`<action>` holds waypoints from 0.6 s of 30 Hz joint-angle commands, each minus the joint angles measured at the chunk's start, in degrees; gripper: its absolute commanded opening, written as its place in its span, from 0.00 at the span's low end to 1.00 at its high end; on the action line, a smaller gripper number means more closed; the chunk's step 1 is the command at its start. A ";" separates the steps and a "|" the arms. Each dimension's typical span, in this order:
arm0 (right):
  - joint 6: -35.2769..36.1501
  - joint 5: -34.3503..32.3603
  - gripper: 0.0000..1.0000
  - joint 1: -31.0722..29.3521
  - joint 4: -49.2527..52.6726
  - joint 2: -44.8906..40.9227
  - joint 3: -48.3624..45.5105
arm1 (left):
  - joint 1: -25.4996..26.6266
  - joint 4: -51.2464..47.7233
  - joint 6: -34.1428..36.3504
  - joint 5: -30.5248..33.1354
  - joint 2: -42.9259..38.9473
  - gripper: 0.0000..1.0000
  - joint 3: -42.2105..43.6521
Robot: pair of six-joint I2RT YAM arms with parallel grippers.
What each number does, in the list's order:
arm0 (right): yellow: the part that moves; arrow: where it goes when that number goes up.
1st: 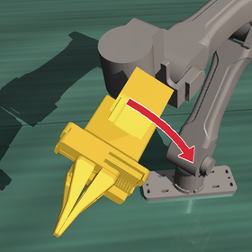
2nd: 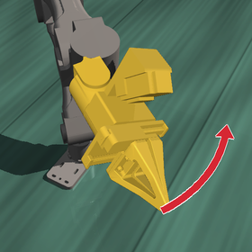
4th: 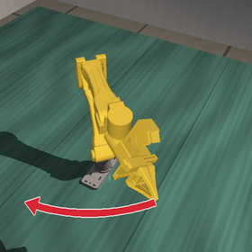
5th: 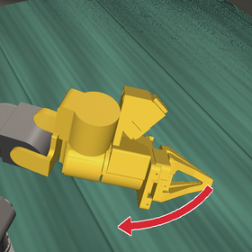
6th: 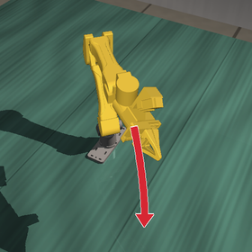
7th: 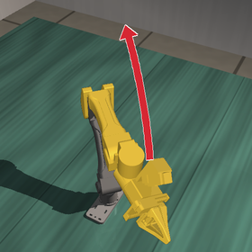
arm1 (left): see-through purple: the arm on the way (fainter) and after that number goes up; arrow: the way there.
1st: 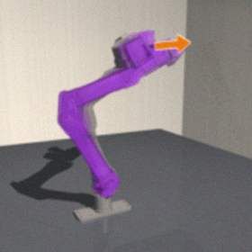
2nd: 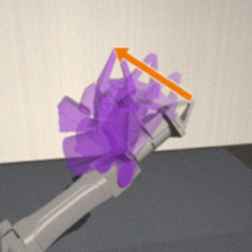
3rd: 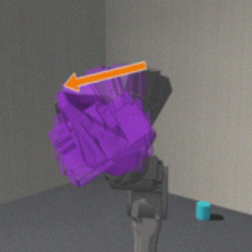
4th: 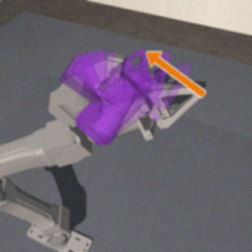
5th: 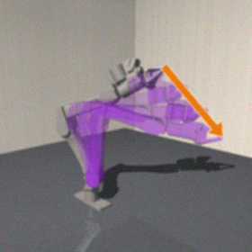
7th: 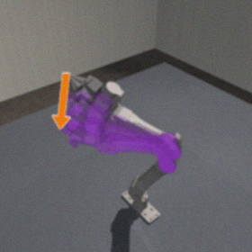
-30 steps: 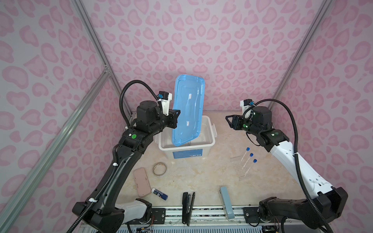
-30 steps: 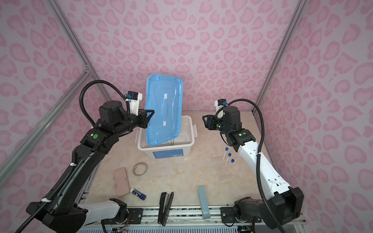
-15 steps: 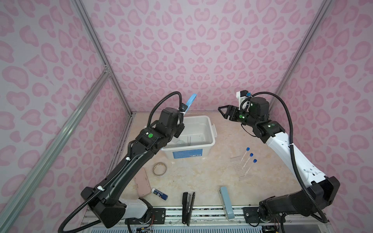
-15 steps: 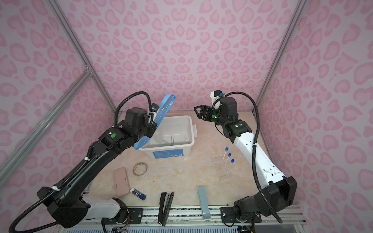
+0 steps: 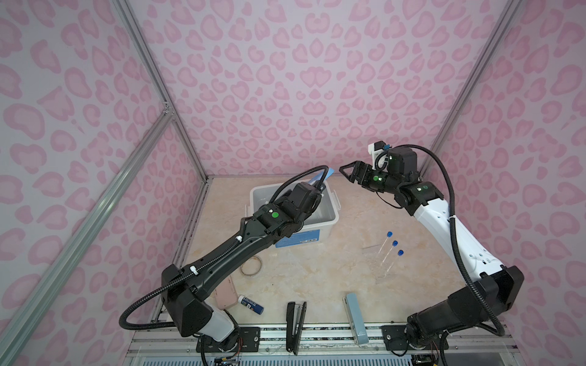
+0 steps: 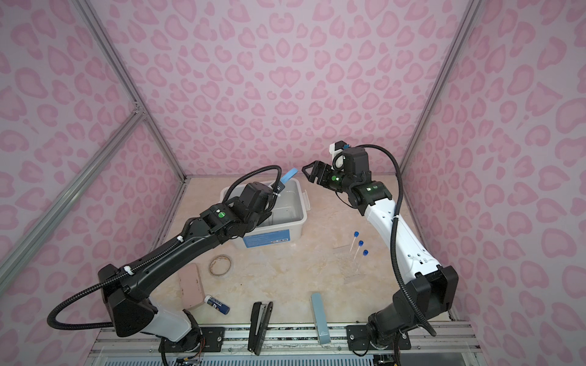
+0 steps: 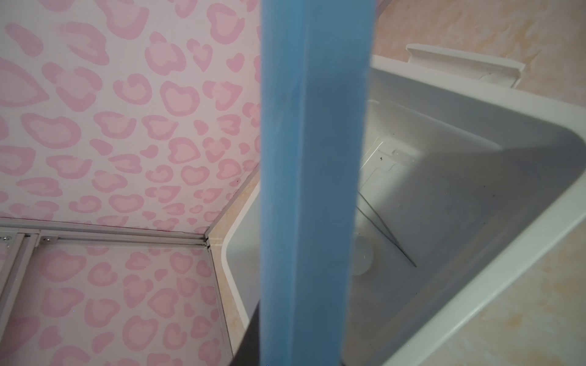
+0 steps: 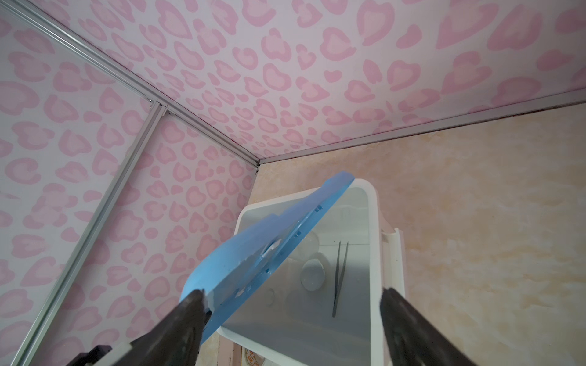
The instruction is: Organize the chemistry lab equipment
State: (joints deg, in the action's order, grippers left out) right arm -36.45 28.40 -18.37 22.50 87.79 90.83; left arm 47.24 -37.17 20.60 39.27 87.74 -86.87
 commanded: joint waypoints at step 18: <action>-4.15 6.76 0.76 -1.14 -9.23 0.13 -13.78 | 7.86 1.45 -5.65 3.14 0.76 0.61 8.03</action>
State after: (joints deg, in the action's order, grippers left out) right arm -38.68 32.03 -19.35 18.37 88.38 79.53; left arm 54.68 -36.32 17.34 43.00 89.03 -80.09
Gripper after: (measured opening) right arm 0.756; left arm 0.596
